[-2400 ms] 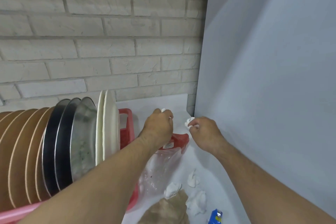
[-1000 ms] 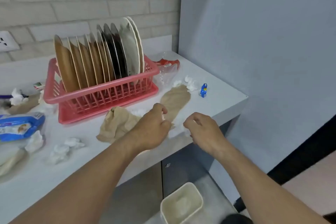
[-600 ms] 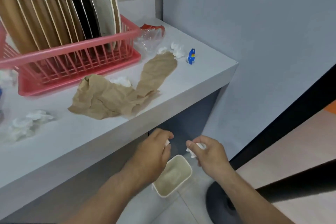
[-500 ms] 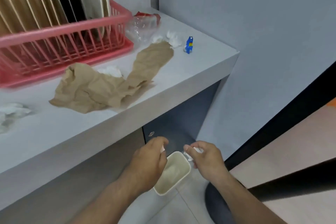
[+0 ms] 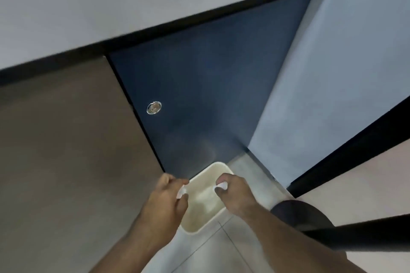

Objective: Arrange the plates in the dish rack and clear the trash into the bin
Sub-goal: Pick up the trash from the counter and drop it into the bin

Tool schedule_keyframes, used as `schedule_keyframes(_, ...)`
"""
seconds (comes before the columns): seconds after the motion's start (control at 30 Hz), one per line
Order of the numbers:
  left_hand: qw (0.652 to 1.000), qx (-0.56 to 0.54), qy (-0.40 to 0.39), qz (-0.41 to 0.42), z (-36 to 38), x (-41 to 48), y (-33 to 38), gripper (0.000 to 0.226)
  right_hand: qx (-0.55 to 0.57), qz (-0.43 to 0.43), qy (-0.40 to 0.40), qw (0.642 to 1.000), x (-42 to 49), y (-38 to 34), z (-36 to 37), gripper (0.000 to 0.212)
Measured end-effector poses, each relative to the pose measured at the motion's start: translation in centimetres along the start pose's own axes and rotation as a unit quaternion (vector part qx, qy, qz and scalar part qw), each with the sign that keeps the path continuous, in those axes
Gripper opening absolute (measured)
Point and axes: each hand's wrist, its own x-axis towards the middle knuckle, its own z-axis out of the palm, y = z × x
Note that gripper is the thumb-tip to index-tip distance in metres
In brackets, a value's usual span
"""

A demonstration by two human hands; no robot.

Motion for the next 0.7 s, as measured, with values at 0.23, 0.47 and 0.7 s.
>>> schedule_keyframes(0.23, 0.999, 0.015, 0.041, 0.014, 3.5, 1.4, -4.3, 0.024, -0.122, -0.003, -0.093, 0.988, 7.0, 2.9, 5.5, 0.044)
schedule_keyframes(0.47, 0.998, 0.0, 0.058, 0.008, 5.7, 3.9, -5.6, 0.027, -0.105, -0.009, -0.099, 0.989, 7.5, 3.1, 4.1, 0.04)
schedule_keyframes(0.7, 0.995, 0.071, -0.046, -0.059, 11.9, 6.3, -5.2, 0.037, -0.03, -0.022, -0.057, 0.998, 5.3, 2.2, 0.0, 0.025)
